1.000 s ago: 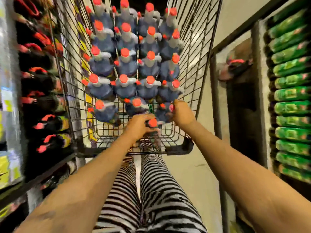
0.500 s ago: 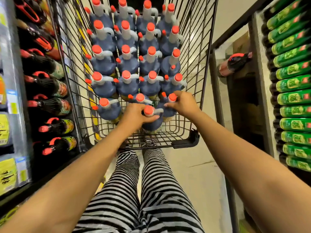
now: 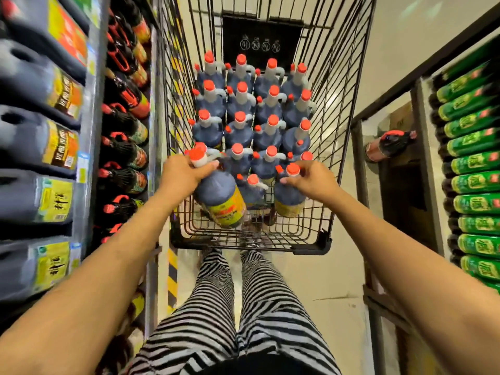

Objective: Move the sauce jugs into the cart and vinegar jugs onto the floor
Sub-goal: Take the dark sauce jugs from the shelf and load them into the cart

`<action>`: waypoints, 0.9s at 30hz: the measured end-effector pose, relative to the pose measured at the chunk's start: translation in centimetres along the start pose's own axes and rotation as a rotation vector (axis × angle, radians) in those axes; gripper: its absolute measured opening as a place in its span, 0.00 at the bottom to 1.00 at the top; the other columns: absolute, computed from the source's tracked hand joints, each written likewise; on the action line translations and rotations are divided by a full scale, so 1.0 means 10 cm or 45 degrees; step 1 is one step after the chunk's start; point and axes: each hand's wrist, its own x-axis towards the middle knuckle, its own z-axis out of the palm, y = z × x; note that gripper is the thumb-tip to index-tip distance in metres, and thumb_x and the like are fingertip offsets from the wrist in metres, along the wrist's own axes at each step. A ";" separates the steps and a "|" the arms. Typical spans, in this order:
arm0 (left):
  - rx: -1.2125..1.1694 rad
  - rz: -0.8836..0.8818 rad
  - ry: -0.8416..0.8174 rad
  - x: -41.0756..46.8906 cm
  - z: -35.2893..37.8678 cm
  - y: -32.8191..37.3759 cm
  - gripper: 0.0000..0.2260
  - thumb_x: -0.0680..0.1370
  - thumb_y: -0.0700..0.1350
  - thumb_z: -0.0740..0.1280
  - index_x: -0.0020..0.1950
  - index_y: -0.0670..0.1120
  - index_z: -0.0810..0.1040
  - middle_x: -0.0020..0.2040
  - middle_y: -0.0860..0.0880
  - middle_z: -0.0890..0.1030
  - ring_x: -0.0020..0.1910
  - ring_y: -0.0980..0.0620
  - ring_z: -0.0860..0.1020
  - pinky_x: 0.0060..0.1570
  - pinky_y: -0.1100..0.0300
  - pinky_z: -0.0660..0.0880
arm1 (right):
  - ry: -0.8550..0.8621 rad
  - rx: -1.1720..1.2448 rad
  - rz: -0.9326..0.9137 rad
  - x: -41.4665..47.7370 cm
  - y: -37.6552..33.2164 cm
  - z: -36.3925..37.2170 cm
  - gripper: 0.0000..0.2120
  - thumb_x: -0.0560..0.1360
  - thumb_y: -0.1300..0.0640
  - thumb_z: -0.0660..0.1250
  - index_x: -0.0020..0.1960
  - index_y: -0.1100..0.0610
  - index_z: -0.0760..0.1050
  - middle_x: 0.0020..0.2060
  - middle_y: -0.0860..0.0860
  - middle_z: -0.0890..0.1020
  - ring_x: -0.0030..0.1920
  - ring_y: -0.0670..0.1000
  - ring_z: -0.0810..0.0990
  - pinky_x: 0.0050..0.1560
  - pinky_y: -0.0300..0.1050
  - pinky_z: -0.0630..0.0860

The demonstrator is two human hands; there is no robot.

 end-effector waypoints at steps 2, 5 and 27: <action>-0.011 -0.006 0.060 -0.04 -0.20 0.16 0.15 0.73 0.41 0.72 0.41 0.27 0.79 0.27 0.39 0.80 0.22 0.64 0.64 0.23 0.73 0.64 | -0.051 -0.016 -0.077 0.01 -0.17 -0.20 0.11 0.68 0.44 0.73 0.38 0.50 0.76 0.32 0.54 0.79 0.35 0.54 0.77 0.34 0.46 0.71; -0.017 -0.030 0.132 -0.01 -0.53 0.23 0.14 0.72 0.47 0.73 0.34 0.38 0.79 0.21 0.48 0.73 0.29 0.62 0.65 0.24 0.67 0.64 | -0.104 -0.021 -0.243 0.05 -0.53 -0.49 0.12 0.67 0.44 0.74 0.35 0.51 0.76 0.29 0.53 0.77 0.31 0.52 0.75 0.36 0.52 0.74; 0.009 -0.028 0.949 -1.73 -2.64 0.76 0.21 0.69 0.53 0.75 0.28 0.39 0.73 0.25 0.45 0.72 0.27 0.58 0.64 0.28 0.58 0.62 | -0.635 -0.333 -1.519 -0.65 -3.78 -1.31 0.17 0.70 0.49 0.74 0.29 0.49 0.69 0.25 0.47 0.66 0.27 0.42 0.63 0.29 0.41 0.60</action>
